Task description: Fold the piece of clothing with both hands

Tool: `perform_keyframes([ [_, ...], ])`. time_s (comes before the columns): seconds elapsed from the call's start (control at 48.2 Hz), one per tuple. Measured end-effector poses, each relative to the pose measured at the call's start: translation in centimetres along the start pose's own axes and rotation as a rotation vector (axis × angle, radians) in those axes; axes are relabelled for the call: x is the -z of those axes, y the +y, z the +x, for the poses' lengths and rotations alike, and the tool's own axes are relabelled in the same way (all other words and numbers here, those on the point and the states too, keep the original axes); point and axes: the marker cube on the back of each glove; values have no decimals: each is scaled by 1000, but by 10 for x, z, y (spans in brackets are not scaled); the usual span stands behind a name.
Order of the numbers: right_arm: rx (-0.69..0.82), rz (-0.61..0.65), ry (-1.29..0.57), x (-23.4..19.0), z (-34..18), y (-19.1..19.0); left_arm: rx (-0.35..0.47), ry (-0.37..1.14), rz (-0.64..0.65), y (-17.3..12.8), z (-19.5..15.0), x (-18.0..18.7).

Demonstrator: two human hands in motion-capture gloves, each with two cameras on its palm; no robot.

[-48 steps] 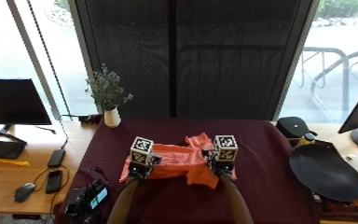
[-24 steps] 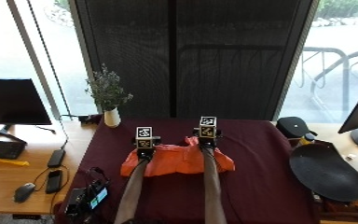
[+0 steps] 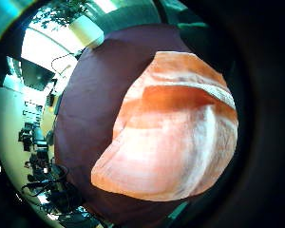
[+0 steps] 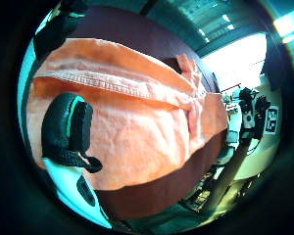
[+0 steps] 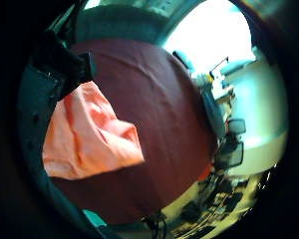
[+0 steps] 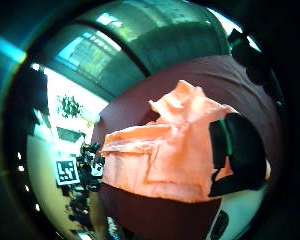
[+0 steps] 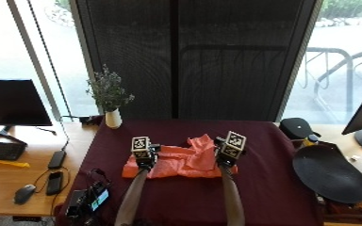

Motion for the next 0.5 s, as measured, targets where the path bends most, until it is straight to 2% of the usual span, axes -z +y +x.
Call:
perform_keyframes([
  [0.104, -248, -130, -31, 14, 53, 36, -38, -50, 88, -4, -1, -1],
  [0.145, -334, -213, -19, 14, 69, 51, -21, -123, 119, -7, -7, -2],
  [0.208, -408, -317, -30, 4, 85, 67, 7, -185, 79, -2, -7, -7],
  [0.311, -403, -382, -104, -10, 87, 72, -9, -226, 99, -11, -10, -19],
  [0.394, -350, -472, -215, -19, 77, 78, -22, -153, -7, -3, -1, -34],
  [0.498, -353, -455, -251, -34, 68, 71, -33, -122, -89, -1, 4, -52],
])
